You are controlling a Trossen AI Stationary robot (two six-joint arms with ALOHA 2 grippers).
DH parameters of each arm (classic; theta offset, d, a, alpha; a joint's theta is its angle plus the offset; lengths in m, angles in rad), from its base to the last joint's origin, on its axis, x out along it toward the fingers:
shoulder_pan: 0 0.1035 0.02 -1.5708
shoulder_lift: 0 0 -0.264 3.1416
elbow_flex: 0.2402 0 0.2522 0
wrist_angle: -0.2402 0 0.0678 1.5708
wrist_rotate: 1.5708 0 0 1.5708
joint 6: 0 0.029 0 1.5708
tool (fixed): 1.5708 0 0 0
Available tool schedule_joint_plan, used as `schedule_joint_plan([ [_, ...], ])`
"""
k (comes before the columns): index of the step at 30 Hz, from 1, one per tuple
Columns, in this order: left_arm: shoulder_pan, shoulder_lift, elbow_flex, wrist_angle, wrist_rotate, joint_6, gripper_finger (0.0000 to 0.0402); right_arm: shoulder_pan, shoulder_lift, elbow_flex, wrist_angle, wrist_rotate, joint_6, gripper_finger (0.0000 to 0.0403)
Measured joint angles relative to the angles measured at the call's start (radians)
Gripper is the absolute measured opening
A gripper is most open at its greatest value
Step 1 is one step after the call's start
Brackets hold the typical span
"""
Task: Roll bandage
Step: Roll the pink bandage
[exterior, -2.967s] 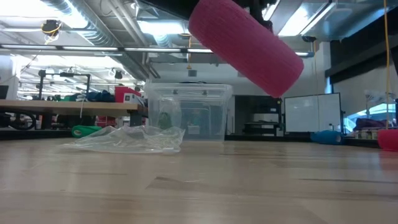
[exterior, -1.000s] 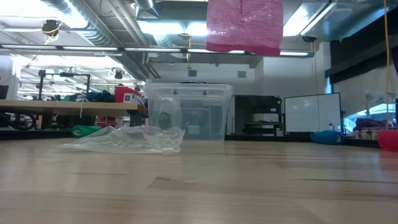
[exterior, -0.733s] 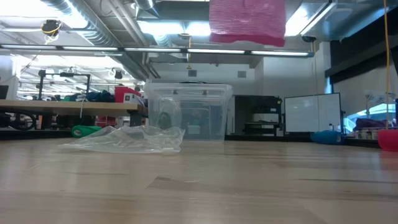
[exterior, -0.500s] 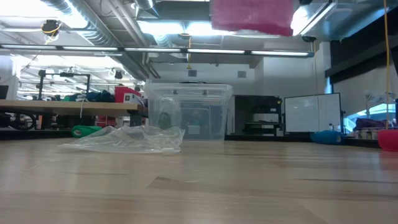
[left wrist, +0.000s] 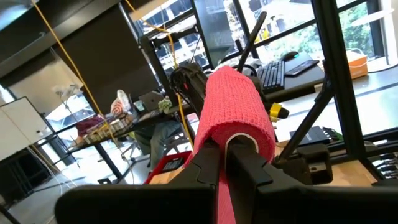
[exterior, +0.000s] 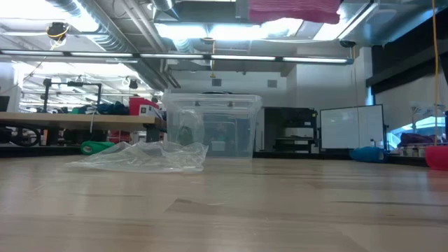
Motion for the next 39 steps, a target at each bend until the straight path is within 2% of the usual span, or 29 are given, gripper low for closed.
schedule_joint_plan([
  [3,0.0,0.0,0.0,0.0,0.0,0.0,0.0006,0.001,0.0,0.0,0.0,-0.005,-0.015,0.0285],
  [6,0.0,0.0,0.0,0.0,0.0,0.0,0.0006,0.001,0.0,0.0,0.0,-0.005,-0.051,0.0253],
  [9,0.0,0.0,0.0,0.0,0.005,-0.003,0.0006,0.001,0.0,0.0,0.0,0.002,-0.07,0.0183],
  [14,0.002,0.0,0.0,0.003,0.067,-0.03,0.0006,0.001,0.0,0.0,-0.003,0.014,-0.109,0.0033],
  [15,0.002,0.0,0.0,0.004,0.068,-0.031,0.0006,0.001,0.0,0.0,-0.003,0.014,-0.132,0.0017],
  [19,-0.001,0.0,0.0,0.008,0.09,-0.034,0.0006,0.002,0.0,0.0,-0.006,0.051,-0.15,0.0015],
  [24,-0.003,0.001,0.0,0.041,0.373,0.002,0.0006,0.002,0.0,0.0,-0.033,0.052,-0.155,0.0008],
  [26,-0.008,0.001,0.0,0.073,0.428,0.017,0.0006,0.002,0.0,0.002,-0.05,0.065,-0.151,0.0006],
  [28,-0.018,0.001,0.0,0.107,0.433,0.057,0.0006,0.002,0.0,0.002,-0.067,0.073,-0.149,0.0004],
  [31,-0.027,0.001,0.0,0.162,0.405,0.118,0.0006,0.002,0.0,0.002,-0.067,0.073,-0.127,0.0006],
  [37,-0.03,0.001,0.0,0.237,0.122,0.279,0.0005,0.002,0.0,0.002,-0.059,0.046,-0.104,0.0004],
  [39,-0.016,0.001,0.0,0.254,0.063,0.324,0.0005,0.002,0.0,0.002,-0.058,0.023,-0.096,0.0003],
])
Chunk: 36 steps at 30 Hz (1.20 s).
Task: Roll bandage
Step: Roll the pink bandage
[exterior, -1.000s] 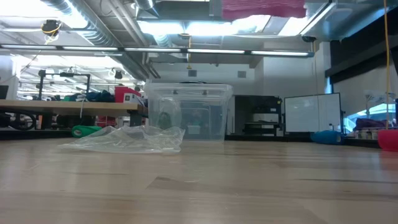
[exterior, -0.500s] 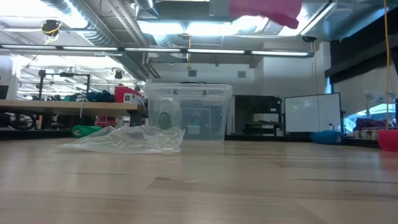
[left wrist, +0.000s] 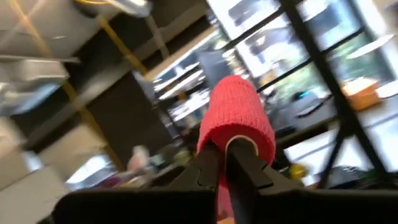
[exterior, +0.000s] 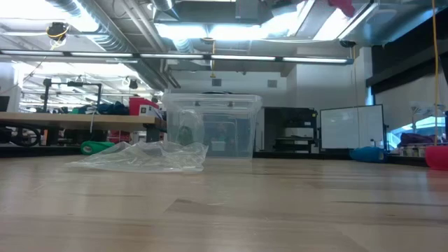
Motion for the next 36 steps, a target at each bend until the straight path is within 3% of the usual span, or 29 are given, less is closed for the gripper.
schedule_joint_plan([
  [7,0.022,0.0,0.0,0.046,-0.189,0.153,0.0005,0.011,0.0,0.0,0.005,-0.064,0.052,0.0002],
  [15,0.02,0.0,0.0,0.038,-0.276,0.219,0.0005,0.088,0.0,0.013,0.007,0.0,0.047,0.0002],
  [26,0.022,0.0,0.0,0.025,-0.407,0.315,0.0005,0.185,0.0,0.123,-0.001,0.003,-0.026,0.0001],
  [31,0.026,0.0,0.0,-0.071,-0.462,0.316,0.0005,0.227,0.0,0.193,-0.001,0.006,-0.105,0.0001],
  [36,0.052,0.0,0.0,-0.228,-0.481,0.212,0.0005,0.25,0.0,0.266,-0.023,0.006,-0.142,0.0001],
])
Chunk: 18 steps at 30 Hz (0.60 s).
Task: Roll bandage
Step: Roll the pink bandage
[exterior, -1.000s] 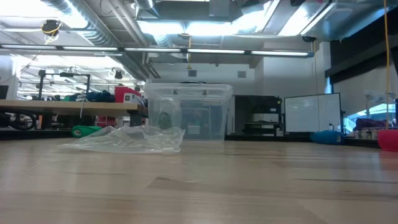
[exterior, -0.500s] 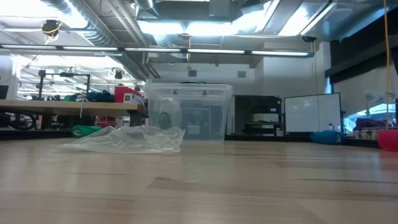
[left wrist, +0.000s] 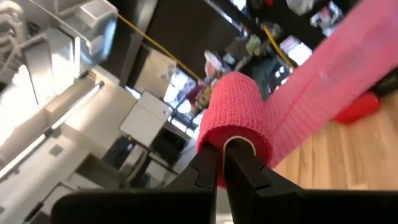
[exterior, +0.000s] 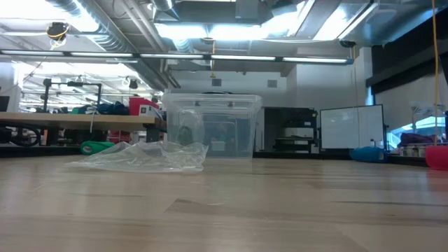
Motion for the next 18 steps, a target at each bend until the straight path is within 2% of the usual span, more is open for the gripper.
schedule_joint_plan([
  [5,0.036,0.001,0.0,-0.144,-0.004,-0.148,0.0005,-0.002,0.0,0.058,-0.035,-0.041,0.002,0.0001],
  [10,0.061,0.024,0.0,-0.211,-0.004,-0.237,0.0005,-0.002,0.0,0.102,-0.037,-0.03,0.0,0.0001],
  [18,0.069,0.099,0.001,-0.208,-0.005,-0.24,0.0005,-0.011,0.001,0.162,-0.04,0.0,0.001,0.0003],
])
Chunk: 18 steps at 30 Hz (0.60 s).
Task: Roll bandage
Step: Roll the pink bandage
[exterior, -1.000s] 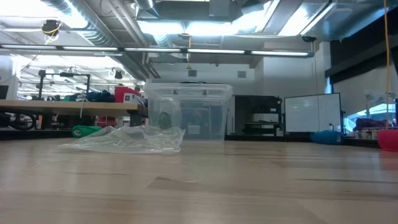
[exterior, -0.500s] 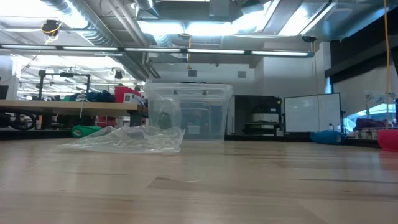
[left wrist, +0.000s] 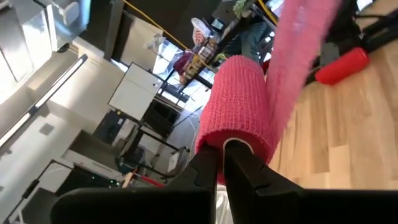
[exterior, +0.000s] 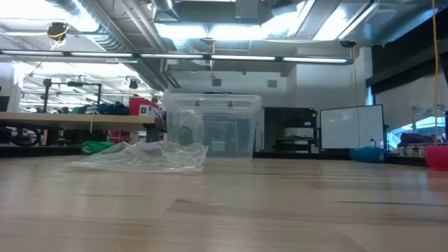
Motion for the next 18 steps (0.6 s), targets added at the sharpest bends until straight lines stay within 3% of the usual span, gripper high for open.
schedule_joint_plan([
  [9,-0.008,0.096,0.001,0.008,0.067,0.027,0.0005,-0.027,0.0,0.086,-0.021,0.067,0.035,0.0005],
  [18,-0.059,0.143,0.0,0.002,0.097,0.038,0.0005,-0.143,0.0,0.174,-0.23,0.131,0.059,0.0008],
])
